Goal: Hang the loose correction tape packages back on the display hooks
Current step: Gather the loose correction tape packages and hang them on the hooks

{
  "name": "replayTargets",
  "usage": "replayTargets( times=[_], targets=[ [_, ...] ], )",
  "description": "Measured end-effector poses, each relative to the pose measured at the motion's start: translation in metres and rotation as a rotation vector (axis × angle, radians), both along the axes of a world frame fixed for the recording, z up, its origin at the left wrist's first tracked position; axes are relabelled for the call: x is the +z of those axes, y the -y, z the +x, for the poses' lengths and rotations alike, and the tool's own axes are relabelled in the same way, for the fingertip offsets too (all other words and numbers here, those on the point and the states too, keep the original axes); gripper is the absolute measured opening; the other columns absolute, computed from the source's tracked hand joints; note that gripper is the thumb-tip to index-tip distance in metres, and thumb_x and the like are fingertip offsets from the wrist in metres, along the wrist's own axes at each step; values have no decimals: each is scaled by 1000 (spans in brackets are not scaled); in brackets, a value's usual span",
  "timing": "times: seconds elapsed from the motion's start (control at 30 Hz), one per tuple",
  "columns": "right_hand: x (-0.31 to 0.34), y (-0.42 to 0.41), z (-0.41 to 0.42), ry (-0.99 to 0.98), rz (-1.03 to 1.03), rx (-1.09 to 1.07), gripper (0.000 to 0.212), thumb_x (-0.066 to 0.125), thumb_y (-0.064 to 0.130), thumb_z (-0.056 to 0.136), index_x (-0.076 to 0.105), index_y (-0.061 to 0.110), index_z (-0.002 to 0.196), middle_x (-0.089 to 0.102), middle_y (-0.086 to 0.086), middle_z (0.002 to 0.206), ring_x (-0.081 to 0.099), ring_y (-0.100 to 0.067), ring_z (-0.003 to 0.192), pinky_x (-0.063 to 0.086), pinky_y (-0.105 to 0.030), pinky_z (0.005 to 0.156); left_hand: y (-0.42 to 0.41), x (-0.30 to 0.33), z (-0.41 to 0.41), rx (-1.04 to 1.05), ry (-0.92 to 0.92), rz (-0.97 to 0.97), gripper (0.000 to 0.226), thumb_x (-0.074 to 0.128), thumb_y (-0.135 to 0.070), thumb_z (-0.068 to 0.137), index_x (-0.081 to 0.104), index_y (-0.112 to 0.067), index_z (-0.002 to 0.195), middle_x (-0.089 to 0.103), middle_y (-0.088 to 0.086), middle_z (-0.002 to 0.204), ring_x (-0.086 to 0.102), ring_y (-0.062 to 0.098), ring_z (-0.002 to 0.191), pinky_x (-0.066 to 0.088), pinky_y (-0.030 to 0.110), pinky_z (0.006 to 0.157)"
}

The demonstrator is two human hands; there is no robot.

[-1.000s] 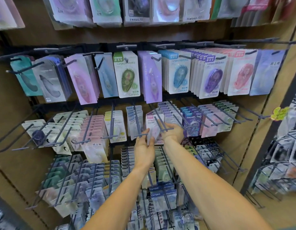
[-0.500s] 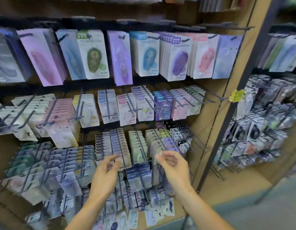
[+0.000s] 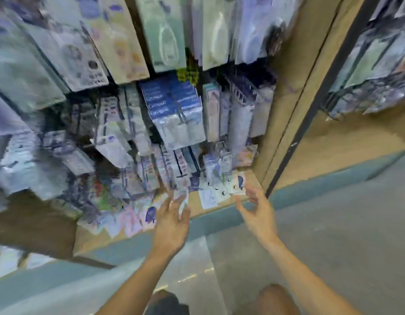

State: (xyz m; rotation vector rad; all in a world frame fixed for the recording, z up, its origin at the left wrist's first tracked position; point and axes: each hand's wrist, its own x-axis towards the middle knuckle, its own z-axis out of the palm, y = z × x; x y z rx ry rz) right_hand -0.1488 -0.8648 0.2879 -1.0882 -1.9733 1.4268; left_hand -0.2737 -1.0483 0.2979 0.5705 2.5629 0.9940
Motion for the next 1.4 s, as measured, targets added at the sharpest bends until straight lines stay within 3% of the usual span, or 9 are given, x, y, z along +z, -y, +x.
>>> replayTargets(
  times=[0.13,0.33,0.47,0.7,0.8,0.93,1.13,1.3,1.4],
  targets=[
    [-118,-15,-14,18,17,18,65,77,57,82,60,25,136,64,12,130,58,-10,124,46,-36,109,-20,-122,-12,-36,-46,-55,46,44,-50,107,51,-37,151,32,6,169,31,30,153,25,43,124],
    [-245,-44,-43,-13,63,-7,58,79,48,84,55,34,135,60,16,134,53,-7,129,42,-33,111,-56,-256,-35,-79,-182,-24,50,51,-46,106,46,-36,155,27,7,171,25,27,157,22,40,125],
    [-286,-72,-72,-35,136,-36,62,78,43,88,53,24,141,59,8,141,53,-12,133,41,-34,113,-87,-304,-56,-156,-328,7,53,49,-49,105,42,-34,156,29,6,171,21,27,158,22,40,125],
    [-307,-118,-126,117,268,-170,53,74,36,90,57,13,134,65,-11,128,58,-34,123,45,-43,102,-130,-334,-74,-322,-536,-14,53,36,-44,106,48,-26,155,37,10,167,30,35,153,27,45,127],
    [-319,-121,-130,248,386,-113,51,68,34,95,54,16,141,62,-13,133,53,-38,125,42,-45,104,-146,-343,-75,-398,-595,-85,61,21,-50,104,38,-32,160,27,10,172,21,34,159,25,49,128],
    [-331,-117,-118,325,543,-20,42,61,32,100,60,15,138,60,-10,139,51,-36,124,42,-43,102,-152,-349,-79,-415,-560,-232,55,27,-47,112,16,-40,166,7,5,176,2,27,163,13,49,129],
    [-333,-130,-101,452,676,93,78,57,56,96,37,5,152,60,-16,136,52,-35,126,43,-45,104,-144,-353,-90,-408,-553,-302,57,23,-59,108,9,-51,163,1,6,177,-8,27,163,8,55,130],
    [-328,-169,-83,594,710,62,85,42,72,95,41,9,150,52,-15,146,49,-33,134,45,-44,106,-139,-351,-92,-373,-583,-373,57,15,-68,105,1,-60,159,-4,14,175,-14,40,160,-2,60,129],
    [-326,-169,-80,571,760,53,84,45,71,94,40,10,152,49,-16,150,45,-35,139,41,-46,111,-133,-351,-93,-366,-575,-384,56,13,-70,104,-2,-64,157,-8,16,175,-18,43,159,-6,62,127]
  ],
)
